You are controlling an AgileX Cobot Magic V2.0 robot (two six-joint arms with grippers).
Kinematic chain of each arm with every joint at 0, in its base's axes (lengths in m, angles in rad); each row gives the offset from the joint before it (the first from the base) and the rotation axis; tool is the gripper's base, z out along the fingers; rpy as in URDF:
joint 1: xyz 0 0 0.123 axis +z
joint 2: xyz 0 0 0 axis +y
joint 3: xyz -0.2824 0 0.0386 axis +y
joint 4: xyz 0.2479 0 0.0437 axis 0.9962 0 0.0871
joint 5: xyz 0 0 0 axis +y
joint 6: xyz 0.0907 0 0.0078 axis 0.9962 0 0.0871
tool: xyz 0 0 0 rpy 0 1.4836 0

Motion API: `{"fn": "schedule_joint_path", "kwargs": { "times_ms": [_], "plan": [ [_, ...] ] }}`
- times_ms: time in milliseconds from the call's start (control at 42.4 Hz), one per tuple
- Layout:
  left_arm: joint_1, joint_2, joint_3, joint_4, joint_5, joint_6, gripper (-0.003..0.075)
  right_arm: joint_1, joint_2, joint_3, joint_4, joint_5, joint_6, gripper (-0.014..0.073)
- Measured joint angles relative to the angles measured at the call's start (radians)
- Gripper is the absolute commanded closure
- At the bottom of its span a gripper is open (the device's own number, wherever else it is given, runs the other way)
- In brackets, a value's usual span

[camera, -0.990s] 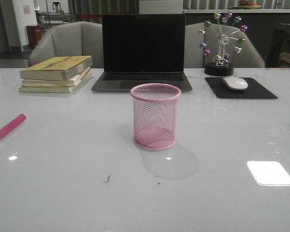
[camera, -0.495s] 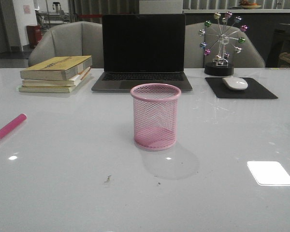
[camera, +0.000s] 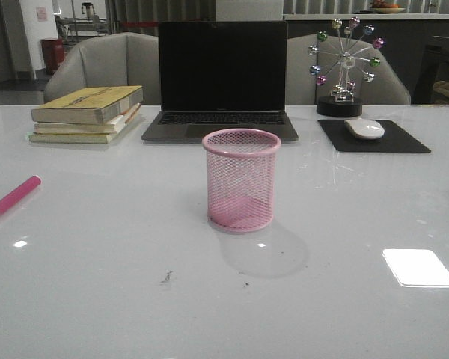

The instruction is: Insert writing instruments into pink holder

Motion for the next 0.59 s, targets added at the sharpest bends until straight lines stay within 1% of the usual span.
{"fn": "schedule_joint_path", "kwargs": {
  "times_ms": [188, 353, 495, 589],
  "plan": [
    [0.0, 0.008, -0.268, 0.0, 0.143, 0.0, 0.0629, 0.0, 0.018, -0.233, 0.0, 0.136, 0.0, 0.0537],
    [0.0, 0.101, -0.471, 0.0, 0.234, 0.0, 0.0629, 0.0, 0.138, -0.422, 0.0, 0.274, 0.0, 0.0537],
    [0.0, 0.217, -0.585, -0.002, 0.392, 0.0, 0.0629, 0.0, 0.26, -0.549, 0.0, 0.391, 0.001, 0.0537],
    [0.0, 0.285, -0.609, -0.018, 0.475, 0.0, 0.0629, 0.0, 0.331, -0.573, 0.0, 0.461, 0.001, 0.0537]
  ]
}}
